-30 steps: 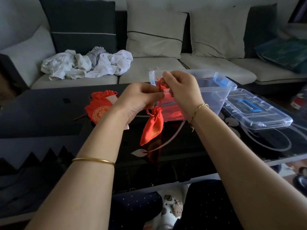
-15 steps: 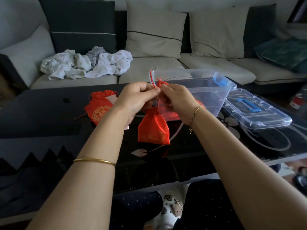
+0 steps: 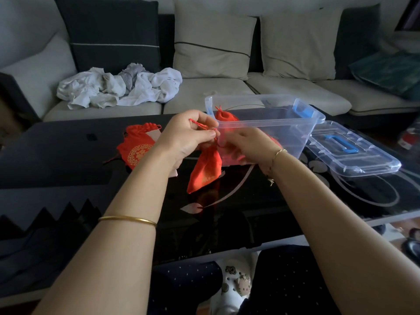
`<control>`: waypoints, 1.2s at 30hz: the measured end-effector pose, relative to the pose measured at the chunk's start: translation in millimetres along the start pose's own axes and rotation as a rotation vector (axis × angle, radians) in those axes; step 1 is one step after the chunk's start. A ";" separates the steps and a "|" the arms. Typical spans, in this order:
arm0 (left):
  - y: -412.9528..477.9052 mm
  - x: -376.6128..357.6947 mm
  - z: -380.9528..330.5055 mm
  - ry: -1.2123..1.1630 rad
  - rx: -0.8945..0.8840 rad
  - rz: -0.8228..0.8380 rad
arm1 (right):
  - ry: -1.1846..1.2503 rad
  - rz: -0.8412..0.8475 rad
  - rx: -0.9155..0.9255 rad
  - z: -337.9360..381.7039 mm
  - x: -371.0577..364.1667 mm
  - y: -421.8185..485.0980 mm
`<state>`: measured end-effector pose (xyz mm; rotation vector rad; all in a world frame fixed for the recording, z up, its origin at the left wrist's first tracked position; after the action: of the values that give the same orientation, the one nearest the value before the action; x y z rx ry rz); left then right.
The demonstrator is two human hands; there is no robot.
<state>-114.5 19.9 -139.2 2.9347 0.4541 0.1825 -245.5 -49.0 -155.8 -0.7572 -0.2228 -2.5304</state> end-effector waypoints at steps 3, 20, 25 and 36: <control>-1.1 -2.8 -5.3 0.167 -0.108 0.047 | 0.206 -0.113 0.150 5.9 -2.0 4.9; -5.1 -6.4 -9.0 0.577 -0.568 -0.218 | 0.651 0.332 0.028 4.9 -19.4 -1.3; 0.8 2.3 0.1 0.528 -0.403 -0.231 | 0.296 0.029 0.103 5.5 -7.7 -1.1; 1.6 13.8 18.6 0.145 0.293 -0.218 | 1.192 0.062 -0.171 -9.0 -9.8 4.4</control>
<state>-98.4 19.9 -155.8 3.1344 0.8869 0.3265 -240.5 -51.4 -168.7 0.7323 0.4130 -2.4979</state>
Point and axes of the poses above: each hand's wrist, its own y-axis towards the middle knuckle, its own x-axis out of the back of the hand, z = x × y, the point moved 3 cm from there along y, towards the middle knuckle, and after that the axes turned 4 degrees about -y, right-handed, at the moved point
